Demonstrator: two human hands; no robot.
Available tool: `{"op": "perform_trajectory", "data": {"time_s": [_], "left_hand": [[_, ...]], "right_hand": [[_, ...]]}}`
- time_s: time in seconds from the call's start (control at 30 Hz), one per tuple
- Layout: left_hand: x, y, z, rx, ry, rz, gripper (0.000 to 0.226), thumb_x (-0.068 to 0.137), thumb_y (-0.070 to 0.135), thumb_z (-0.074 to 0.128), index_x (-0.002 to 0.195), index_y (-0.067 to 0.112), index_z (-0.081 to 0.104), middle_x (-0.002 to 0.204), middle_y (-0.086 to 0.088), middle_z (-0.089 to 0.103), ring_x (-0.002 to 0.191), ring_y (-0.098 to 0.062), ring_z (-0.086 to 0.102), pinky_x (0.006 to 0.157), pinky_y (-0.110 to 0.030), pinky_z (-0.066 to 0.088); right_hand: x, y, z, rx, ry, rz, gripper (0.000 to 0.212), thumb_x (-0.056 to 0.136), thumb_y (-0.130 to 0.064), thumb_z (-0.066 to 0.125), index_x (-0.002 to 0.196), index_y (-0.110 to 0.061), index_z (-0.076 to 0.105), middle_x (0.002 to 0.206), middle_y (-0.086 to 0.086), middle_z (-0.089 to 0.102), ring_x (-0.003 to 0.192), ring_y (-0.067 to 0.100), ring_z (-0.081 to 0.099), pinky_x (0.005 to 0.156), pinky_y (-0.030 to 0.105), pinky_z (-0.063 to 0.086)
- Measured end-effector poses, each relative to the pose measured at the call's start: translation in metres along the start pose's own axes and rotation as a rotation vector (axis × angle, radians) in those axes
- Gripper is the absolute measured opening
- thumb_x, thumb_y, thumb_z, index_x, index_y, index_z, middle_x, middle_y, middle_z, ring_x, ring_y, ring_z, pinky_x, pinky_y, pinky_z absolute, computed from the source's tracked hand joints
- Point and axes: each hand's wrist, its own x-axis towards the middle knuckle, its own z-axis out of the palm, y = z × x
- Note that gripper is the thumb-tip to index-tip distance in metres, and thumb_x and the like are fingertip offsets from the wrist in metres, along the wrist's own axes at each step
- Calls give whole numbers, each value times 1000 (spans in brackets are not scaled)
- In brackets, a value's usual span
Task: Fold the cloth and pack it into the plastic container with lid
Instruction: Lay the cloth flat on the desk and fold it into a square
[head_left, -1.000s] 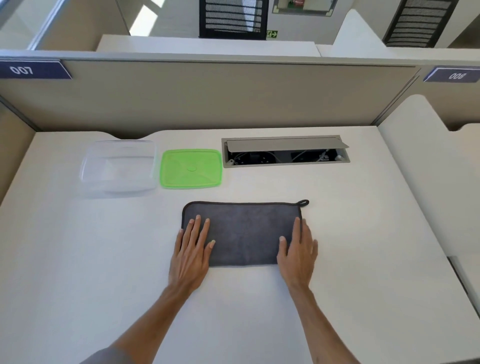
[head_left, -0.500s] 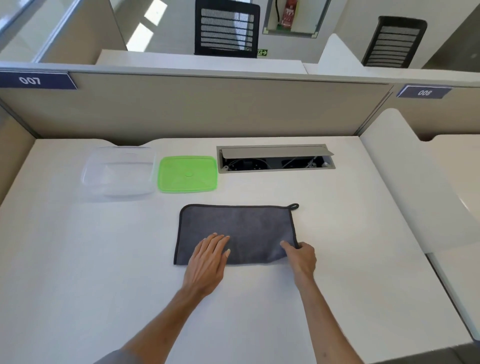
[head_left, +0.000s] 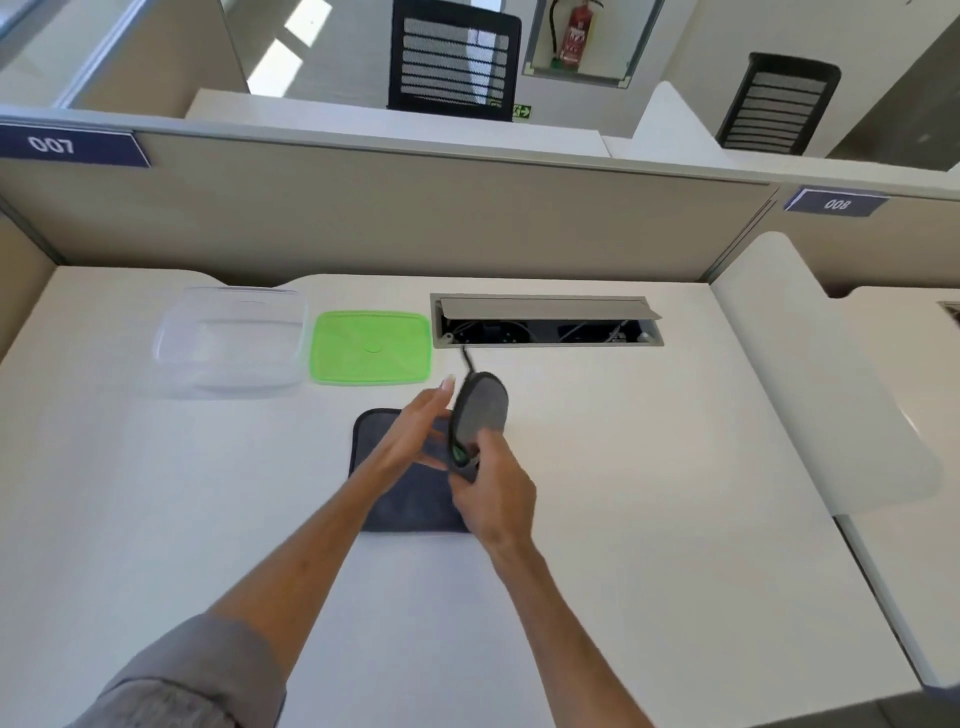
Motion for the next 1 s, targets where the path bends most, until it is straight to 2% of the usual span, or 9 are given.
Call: {"op": "perform_trajectory", "data": {"time_s": [0.07, 0.17, 0.3, 0.4, 0.5, 0.63, 0.77, 0.9, 1.0], "left_hand": [[7, 6, -8, 43, 70, -15, 63, 96, 71, 67, 139, 26, 62, 127, 4, 74, 111, -18, 76, 72, -39, 68], [16, -16, -32, 176, 273, 14, 55, 89, 53, 83, 132, 20, 70, 121, -5, 81, 109, -24, 78, 96, -49, 65], [9, -46, -60, 305, 443, -29, 49, 87, 47, 78, 127, 21, 71, 119, -5, 82, 110, -29, 77, 102, -51, 61], [1, -61, -71, 320, 518, -39, 35, 97, 36, 78, 128, 21, 70, 116, -5, 79, 113, -33, 74, 103, -51, 58], [-3, -74, -81, 306, 551, -51, 35, 100, 37, 76, 131, 23, 69, 122, -8, 80, 116, -33, 73, 104, -51, 57], [-1, -77, -89, 338, 582, -39, 33, 103, 36, 73, 132, 22, 69, 123, -8, 79, 116, -32, 71, 96, -44, 54], [2, -77, -93, 355, 578, -50, 32, 103, 38, 71, 132, 24, 69, 125, -7, 79, 116, -31, 71, 97, -46, 57], [5, -79, -87, 462, 603, -58, 29, 104, 36, 68, 130, 23, 68, 129, -1, 78, 117, -33, 71, 94, -46, 56], [4, -81, -77, 578, 637, -63, 33, 103, 32, 68, 133, 22, 62, 135, 0, 73, 123, -35, 68, 94, -49, 54]], "right_hand": [[-6, -11, 16, -74, -7, -122, 29, 82, -23, 76, 105, -20, 58, 102, -2, 67, 83, 30, 67, 67, 40, 52], [-20, -15, 42, -153, -27, -280, 38, 75, -18, 77, 109, -20, 61, 106, -1, 66, 92, 27, 67, 73, 40, 57], [-38, 7, 65, -239, -106, -317, 75, 71, -9, 83, 142, -21, 63, 149, 2, 62, 132, 24, 62, 109, 42, 55], [-45, 26, 72, -340, -158, -317, 99, 79, -1, 76, 168, -23, 39, 178, 4, 34, 161, 26, 39, 130, 51, 35], [-50, 35, 77, -421, -180, -364, 104, 83, 3, 71, 173, -21, 26, 183, 5, 20, 168, 26, 24, 133, 55, 28], [-53, 34, 78, -426, -195, -394, 103, 78, 13, 63, 172, -14, 30, 182, 6, 24, 168, 24, 22, 132, 49, 32], [-52, 32, 83, -415, -206, -405, 103, 74, 17, 48, 172, -10, 28, 182, 6, 25, 169, 22, 21, 132, 42, 33], [-49, 38, 87, -448, -253, -371, 108, 71, 14, 63, 171, -8, 30, 181, 7, 26, 168, 23, 24, 132, 42, 33], [-50, 42, 88, -437, -279, -352, 106, 73, 11, 65, 171, -8, 30, 181, 7, 26, 168, 22, 24, 132, 42, 33]]}}
